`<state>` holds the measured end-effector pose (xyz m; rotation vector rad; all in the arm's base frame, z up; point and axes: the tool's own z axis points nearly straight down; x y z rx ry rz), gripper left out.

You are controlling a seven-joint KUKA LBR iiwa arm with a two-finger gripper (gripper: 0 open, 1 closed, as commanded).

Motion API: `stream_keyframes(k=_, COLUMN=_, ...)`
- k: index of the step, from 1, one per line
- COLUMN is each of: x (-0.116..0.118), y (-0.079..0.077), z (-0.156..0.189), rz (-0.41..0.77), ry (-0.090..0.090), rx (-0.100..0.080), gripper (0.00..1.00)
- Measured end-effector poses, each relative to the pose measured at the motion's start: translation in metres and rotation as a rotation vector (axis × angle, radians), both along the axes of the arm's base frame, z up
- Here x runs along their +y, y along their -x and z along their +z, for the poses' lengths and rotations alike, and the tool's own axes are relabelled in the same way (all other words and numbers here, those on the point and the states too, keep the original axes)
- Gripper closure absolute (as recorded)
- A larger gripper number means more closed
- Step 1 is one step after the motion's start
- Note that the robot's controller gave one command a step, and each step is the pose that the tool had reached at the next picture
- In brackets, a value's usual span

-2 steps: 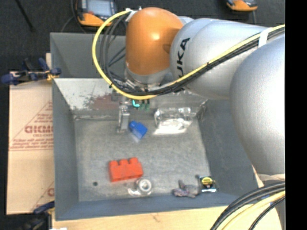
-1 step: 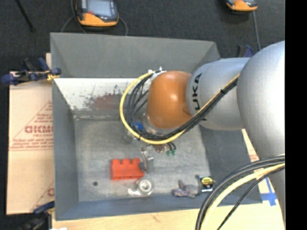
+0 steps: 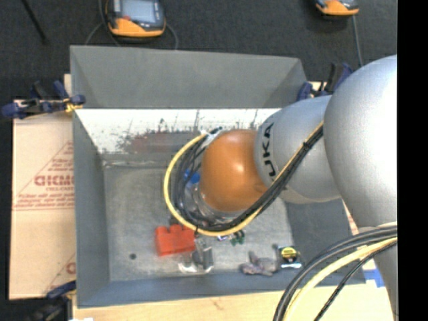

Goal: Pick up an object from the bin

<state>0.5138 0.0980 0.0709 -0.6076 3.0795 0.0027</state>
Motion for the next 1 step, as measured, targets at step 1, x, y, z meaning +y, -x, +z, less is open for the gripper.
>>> stream_keyframes(k=1, x=-0.0005, y=-0.0015, z=0.0031, rz=-0.005, ry=0.002, rx=0.004, gripper=1.00)
